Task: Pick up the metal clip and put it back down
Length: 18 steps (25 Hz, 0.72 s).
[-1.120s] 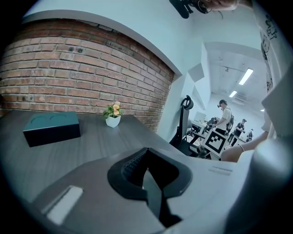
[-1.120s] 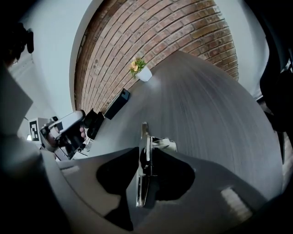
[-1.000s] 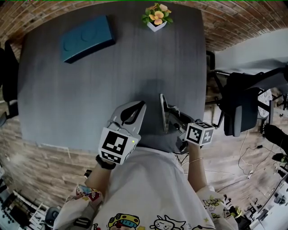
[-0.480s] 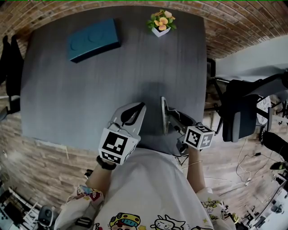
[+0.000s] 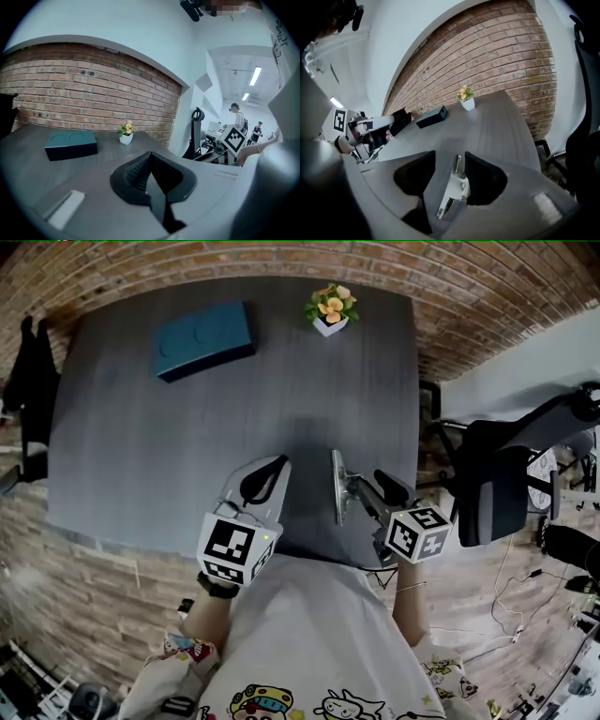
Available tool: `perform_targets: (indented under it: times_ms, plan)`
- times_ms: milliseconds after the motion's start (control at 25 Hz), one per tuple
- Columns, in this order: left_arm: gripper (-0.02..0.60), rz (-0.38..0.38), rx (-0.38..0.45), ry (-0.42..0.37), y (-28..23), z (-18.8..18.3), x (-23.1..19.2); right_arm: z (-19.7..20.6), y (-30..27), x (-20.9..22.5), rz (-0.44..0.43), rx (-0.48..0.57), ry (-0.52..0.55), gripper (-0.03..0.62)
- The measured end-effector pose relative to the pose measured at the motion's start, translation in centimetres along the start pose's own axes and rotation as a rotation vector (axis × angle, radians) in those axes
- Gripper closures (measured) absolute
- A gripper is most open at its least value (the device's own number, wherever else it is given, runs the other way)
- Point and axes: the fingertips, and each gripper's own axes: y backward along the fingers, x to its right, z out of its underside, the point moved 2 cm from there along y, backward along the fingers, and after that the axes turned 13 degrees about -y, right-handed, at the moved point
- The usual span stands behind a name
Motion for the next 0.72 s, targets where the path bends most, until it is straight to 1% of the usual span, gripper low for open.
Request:
perform_targets:
  times_ms: [160,440,560,720]
  plan:
    - [0.575,-0.035,0.03,-0.014,1.4,-0.9,-0.2,-1.7,1.5,-2.1,-0.034,0.066,0.074,0.395]
    - [0.577,-0.091,0.097,-0.035,3.9,-2.9,0.1,-4.9,4.9,-6.1,-0.098,0.224,0.222,0.398]
    - [0.577,-0.099,0.124,-0.05,4.6,-3.7,0.4,-6.1,6.4,-7.7,-0.112,0.29,0.281,0.417]
    - [0.577,-0.1,0.143,-0.066,6.0,-4.2,1.4,-6.5,8.8,-9.5,-0.129,0.347,0.331,0.433]
